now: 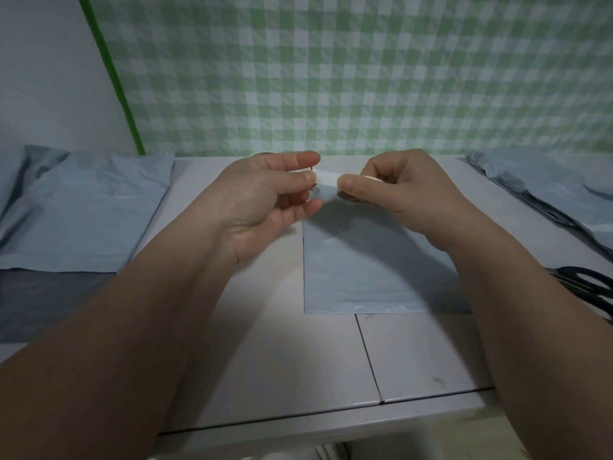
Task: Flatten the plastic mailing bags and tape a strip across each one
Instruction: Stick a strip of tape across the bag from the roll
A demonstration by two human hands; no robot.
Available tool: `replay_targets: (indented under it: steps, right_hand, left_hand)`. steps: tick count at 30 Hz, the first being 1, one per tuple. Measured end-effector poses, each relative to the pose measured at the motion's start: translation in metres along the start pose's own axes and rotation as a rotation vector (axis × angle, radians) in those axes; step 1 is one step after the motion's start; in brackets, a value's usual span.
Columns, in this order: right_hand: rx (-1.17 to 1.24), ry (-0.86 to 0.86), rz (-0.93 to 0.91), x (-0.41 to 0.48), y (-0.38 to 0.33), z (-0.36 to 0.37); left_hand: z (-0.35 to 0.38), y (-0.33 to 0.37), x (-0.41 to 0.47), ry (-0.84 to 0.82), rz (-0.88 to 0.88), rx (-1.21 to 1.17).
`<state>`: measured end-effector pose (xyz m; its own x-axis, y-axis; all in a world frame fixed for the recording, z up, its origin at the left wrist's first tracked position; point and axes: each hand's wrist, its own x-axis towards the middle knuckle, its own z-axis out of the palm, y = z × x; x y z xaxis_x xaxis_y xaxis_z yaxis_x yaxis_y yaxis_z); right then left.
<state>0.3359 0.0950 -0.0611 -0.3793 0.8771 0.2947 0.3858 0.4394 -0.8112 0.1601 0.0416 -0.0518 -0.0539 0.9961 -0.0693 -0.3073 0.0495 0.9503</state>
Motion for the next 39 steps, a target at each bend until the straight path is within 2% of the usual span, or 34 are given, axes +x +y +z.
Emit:
replay_targets:
  steps: [5,11,14,20,28,39]
  right_hand:
    - [0.259,-0.05,0.048,0.0,0.001,-0.005]
    - [0.442,-0.092,0.054,0.001,-0.004,-0.002]
    - [0.445,-0.064,0.087,0.0,-0.005,-0.005]
    - [0.156,-0.022,0.149,0.003,0.0,-0.008]
    - [-0.171,-0.064,0.148,-0.002,0.003,0.004]
    - [-0.293,-0.053,0.114,0.0,0.004,0.005]
  left_hand:
    - [-0.005,-0.008,0.007,0.136,-0.045,0.259]
    - [-0.004,-0.011,0.009,0.113,-0.084,0.267]
    - [-0.005,-0.006,0.01,0.153,-0.029,0.249]
    - [-0.005,-0.007,0.013,0.245,0.128,0.487]
    - [-0.011,-0.019,0.01,0.231,0.045,0.79]
    - [-0.01,-0.023,0.012,0.192,0.076,0.9]
